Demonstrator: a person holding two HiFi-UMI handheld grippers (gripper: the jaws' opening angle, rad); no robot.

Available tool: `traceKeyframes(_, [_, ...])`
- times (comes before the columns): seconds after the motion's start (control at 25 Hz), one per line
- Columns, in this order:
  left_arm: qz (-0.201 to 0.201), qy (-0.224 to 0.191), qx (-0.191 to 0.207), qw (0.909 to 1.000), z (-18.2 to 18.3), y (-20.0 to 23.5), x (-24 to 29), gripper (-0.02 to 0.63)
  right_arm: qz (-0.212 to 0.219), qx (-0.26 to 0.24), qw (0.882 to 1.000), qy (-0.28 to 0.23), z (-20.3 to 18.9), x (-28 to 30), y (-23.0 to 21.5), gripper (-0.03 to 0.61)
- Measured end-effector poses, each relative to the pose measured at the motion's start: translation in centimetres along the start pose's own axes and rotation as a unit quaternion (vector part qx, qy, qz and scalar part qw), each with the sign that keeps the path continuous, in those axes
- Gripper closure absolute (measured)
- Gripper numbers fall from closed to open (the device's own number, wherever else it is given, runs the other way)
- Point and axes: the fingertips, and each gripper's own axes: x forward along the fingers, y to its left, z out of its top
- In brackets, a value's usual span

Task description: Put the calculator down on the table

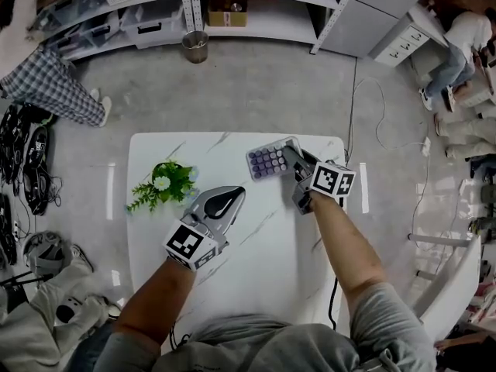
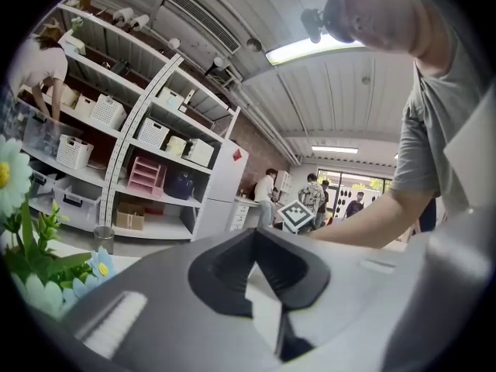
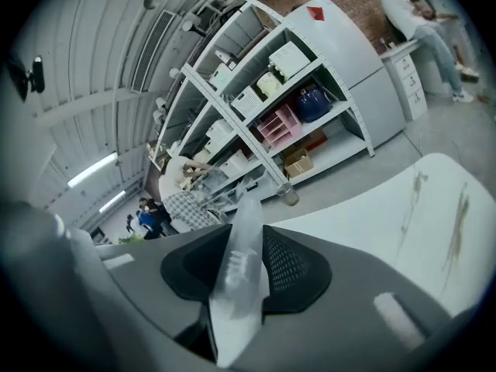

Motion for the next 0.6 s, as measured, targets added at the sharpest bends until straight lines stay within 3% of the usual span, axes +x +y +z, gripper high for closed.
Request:
traceKeyframes(0.12, [0.000,0.002,-0.001,1.0000,-0.3,0.0,0.2,0.552,-0.086,-0.077,0.993,0.022,-0.2,-0.2,-2.5,0.423])
traceKeyframes(0.2, [0.000,0.003,-0.002,1.0000,-0.5,-0.1,0.3,0.552,-0.146,-0.154,0.976,0.045,-0.7,-0.4,-3.9,0.420])
traceKeyframes(0.28, [0.000,0.003,-0.004,1.0000,-0.6,-0.2,0.3,0.552,-0.175,-0.216,0.959,0.054,-0.8,-0.6,-4.3,0.409])
traceKeyframes(0.36, [0.000,0.003,-0.004,1.0000,-0.5,-0.2,0.3,0.552,-0.180,-0.225,0.956,0.049,-0.5,-0.6,-4.1,0.408])
traceKeyframes(0.6, [0.008,0.001,-0.002,1.0000,0.0,0.0,-0.2,0.552,-0.163,-0.191,0.968,0.020,0.8,-1.4,-3.1,0.408])
